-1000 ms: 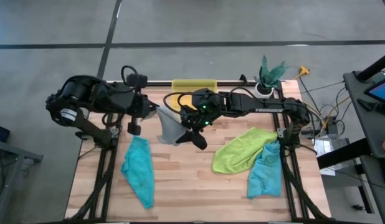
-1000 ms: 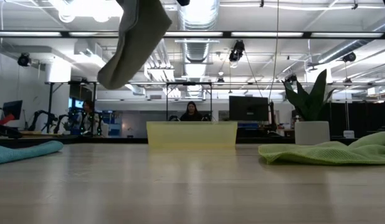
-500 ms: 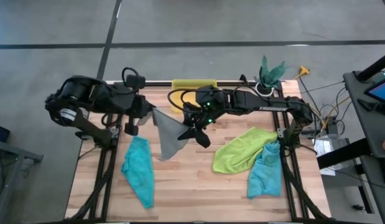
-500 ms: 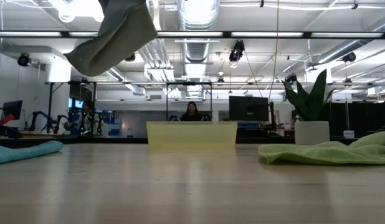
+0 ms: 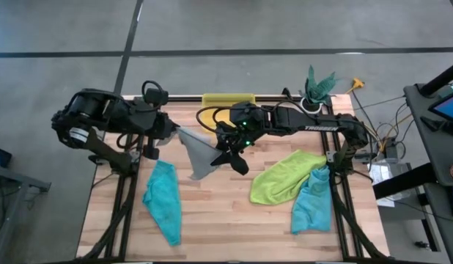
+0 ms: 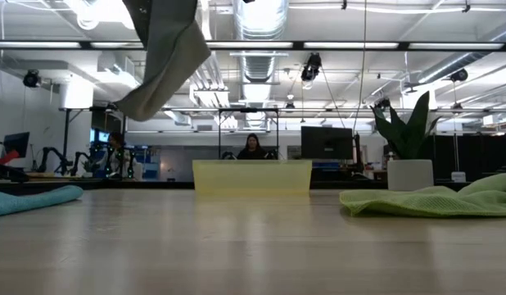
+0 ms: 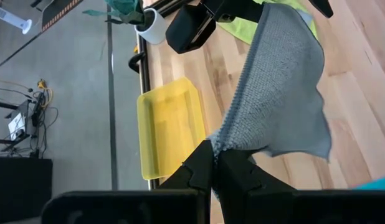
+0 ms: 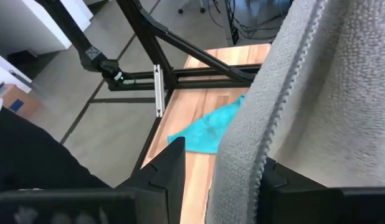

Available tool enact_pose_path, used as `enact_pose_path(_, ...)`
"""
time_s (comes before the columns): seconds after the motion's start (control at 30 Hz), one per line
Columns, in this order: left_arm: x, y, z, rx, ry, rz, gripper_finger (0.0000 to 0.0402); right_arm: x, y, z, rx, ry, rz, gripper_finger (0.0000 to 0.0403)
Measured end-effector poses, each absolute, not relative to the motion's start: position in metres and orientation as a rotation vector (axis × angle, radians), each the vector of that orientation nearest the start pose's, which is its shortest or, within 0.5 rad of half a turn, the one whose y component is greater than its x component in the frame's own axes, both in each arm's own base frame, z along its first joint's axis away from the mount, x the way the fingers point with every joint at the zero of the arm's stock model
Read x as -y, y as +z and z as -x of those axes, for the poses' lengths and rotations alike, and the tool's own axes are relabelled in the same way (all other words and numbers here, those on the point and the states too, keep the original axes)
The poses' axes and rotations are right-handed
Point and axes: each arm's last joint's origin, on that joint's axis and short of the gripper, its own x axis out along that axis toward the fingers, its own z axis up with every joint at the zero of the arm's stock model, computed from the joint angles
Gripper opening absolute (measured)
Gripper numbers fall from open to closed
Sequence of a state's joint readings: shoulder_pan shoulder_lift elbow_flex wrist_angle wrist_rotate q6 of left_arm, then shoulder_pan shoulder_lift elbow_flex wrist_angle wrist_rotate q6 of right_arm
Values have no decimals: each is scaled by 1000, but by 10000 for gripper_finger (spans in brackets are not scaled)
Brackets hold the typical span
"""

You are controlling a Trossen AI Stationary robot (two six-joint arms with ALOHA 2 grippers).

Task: Fold microfiber towels
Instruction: Fold the gray microfiber cloth

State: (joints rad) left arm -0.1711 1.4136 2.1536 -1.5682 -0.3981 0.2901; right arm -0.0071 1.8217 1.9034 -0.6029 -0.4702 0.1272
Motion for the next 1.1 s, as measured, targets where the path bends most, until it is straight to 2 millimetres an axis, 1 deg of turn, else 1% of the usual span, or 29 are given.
enact_pose_path(0.4,20,504,-181,-826,106,-490,0,-10,393,-406,-538,420,-246,110)
enact_pose_path(0.67,20,503,-181,-830,108,-483,0,-10,390,-404,-572,413,-220,104)
enact_pose_path(0.77,20,501,-183,-840,106,-485,0,-9,390,-404,-569,392,-200,82)
enact_pose_path(0.9,20,498,-185,-852,117,-459,0,-9,390,-404,-568,378,-194,25)
enact_pose_path(0.93,21,497,-186,-856,120,-453,0,-9,390,-404,-568,378,-194,17)
enact_pose_path(1.1,22,486,-192,-907,116,-457,0,-9,389,-404,-571,376,-198,9)
